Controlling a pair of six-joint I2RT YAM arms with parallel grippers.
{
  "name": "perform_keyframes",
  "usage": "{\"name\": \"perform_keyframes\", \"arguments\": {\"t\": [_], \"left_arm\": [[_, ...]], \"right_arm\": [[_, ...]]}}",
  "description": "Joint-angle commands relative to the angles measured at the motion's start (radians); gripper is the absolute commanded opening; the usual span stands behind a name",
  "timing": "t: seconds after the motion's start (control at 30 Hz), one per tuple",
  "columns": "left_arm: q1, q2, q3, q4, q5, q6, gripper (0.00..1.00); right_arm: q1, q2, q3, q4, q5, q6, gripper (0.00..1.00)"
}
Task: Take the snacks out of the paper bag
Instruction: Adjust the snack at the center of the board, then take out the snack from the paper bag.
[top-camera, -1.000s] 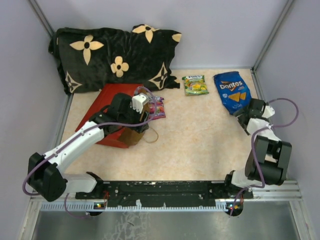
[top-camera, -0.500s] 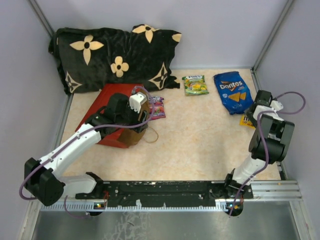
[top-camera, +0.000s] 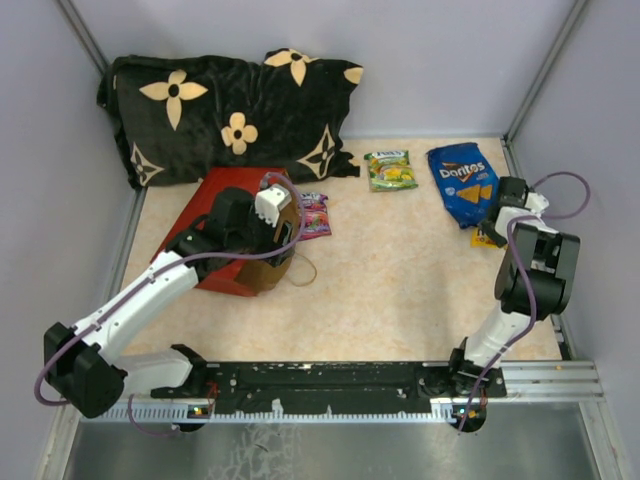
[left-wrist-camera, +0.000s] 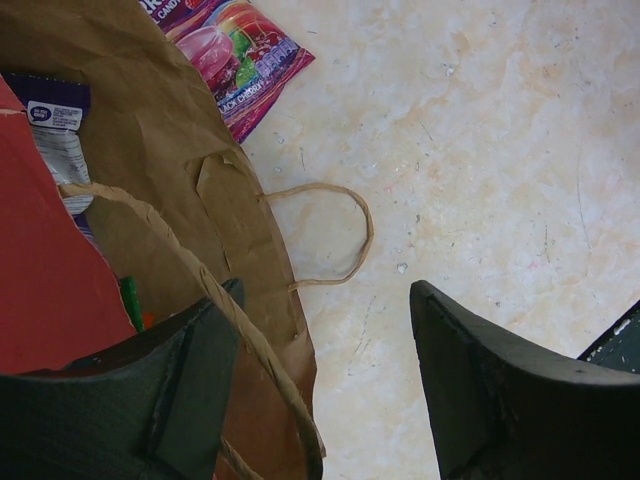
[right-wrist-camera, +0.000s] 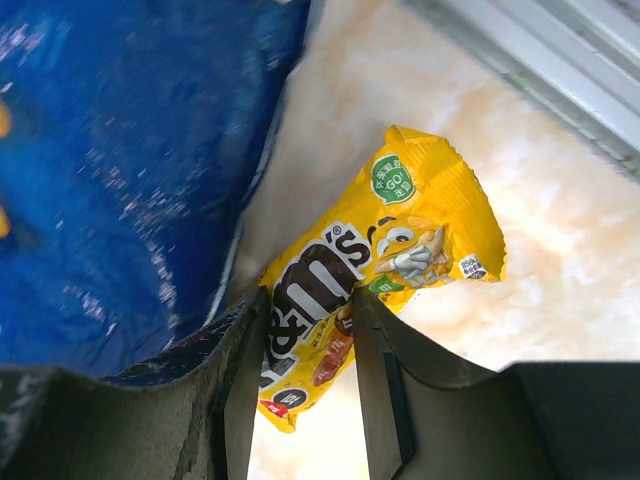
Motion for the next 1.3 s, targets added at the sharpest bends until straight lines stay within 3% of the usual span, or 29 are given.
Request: {"name": "perform_keyframes", "arguments": {"t": [0.0,0.17,0.23,0.3,0.4,0.53,0.67,0.87,1.0,1.1,1.2,1.27], "left_arm": [[-0.006,-0.033,-0.009,0.018,-0.003,0.012,0.74],[-0.006,-0.034,-0.007,0.018,-0.002,0.011,0.74],[-0.006,-0.032,-0.001,0.016,-0.003,0.011,0.74],[-0.006,-0.030,0.012,0.007,-0.010,0.012,0.74],[-0.001,-0.037,0.049,-0.017,-0.051,-0.012,0.76],[0.008,-0.081,0.103,-0.024,-0.121,-0.034,0.90],[0.010,-0.093,0.136,-0.016,-0.138,-0.051,0.98],[0.044,-0.040,0.152,-0.031,-0.285,-0.034,1.00],[0.059,0.032,0.178,-0.054,-0.339,-0.016,1.00],[0.059,0.119,0.224,-0.076,-0.337,-0.012,0.99],[0.059,0.211,0.287,-0.101,-0.355,-0.008,0.96],[0.059,0.260,0.326,-0.117,-0.369,0.007,0.78]], "right_arm": [[0.038,0.020,0.015,0.018,-0.053,-0.067,0.40],[0.054,0.007,0.021,-0.010,-0.076,-0.152,0.42],[0.060,-0.017,0.045,-0.032,-0.104,-0.186,0.50],[0.079,-0.074,0.071,-0.048,-0.111,-0.212,0.65],[0.130,-0.204,0.128,-0.081,-0.068,-0.212,0.76],[0.270,-0.304,0.222,-0.089,-0.069,-0.172,0.86],[0.463,-0.270,0.215,0.099,-0.291,-0.114,0.96],[0.685,0.052,0.399,0.203,-0.456,-0.100,0.92],[0.805,0.148,0.456,0.273,-0.437,-0.131,0.89],[0.858,0.105,0.296,0.475,-0.430,-0.021,0.87],[0.906,0.014,0.058,0.740,-0.388,0.217,0.85],[0.947,-0.025,-0.059,0.895,-0.364,0.348,0.84]]}}
